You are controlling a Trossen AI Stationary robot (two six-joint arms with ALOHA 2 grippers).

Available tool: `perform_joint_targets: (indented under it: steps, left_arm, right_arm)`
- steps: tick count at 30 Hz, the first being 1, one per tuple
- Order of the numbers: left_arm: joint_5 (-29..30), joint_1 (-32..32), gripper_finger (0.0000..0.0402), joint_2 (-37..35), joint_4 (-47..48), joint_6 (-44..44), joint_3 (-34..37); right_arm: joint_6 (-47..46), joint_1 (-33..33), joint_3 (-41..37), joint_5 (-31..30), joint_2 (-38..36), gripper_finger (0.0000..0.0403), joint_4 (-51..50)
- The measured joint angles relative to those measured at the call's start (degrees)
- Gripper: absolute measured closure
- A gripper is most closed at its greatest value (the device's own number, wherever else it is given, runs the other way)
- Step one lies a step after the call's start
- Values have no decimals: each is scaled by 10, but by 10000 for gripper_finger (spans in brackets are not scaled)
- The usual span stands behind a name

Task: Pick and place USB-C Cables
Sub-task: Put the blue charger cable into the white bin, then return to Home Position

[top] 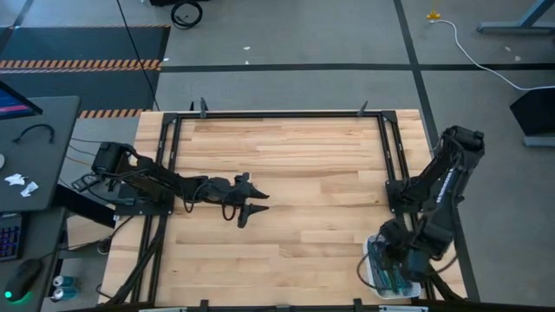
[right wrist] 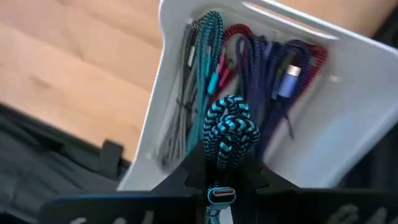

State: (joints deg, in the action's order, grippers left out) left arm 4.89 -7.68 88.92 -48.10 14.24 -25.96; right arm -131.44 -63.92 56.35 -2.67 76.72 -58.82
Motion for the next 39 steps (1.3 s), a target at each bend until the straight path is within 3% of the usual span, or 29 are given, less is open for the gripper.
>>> perform_joint_targets:
  steps: [9,14,19,24,27,29,34,37,39]
  left_arm:
    - [0,0,216,0,0,-1,0]
    - [0,0,222,0,0,1,0]
    - [0,0,225,0,0,1,0]
    - [0,0,225,0,-1,2,0]
    - [0,0,228,0,-1,4,0]
    - [0,0,229,0,-3,5,0]
    - [0,0,229,0,-8,6,0]
    - [0,0,230,0,-9,5,0]
    - [2,0,230,0,-14,1,0]
  right_arm:
    - [-21,42,-145,104,-2,367,204]
    - [-22,42,-187,105,-2,360,255]
    - [20,38,-190,88,-18,319,255]
    - [45,25,-190,-14,-78,259,255]
    - [119,17,-190,-102,-126,236,286]
    - [201,15,-189,-171,-153,229,307]
    - [258,56,-190,-282,-162,235,281]
    - [399,114,-196,-392,-144,241,304]
    - [536,161,-205,-426,-142,246,353]
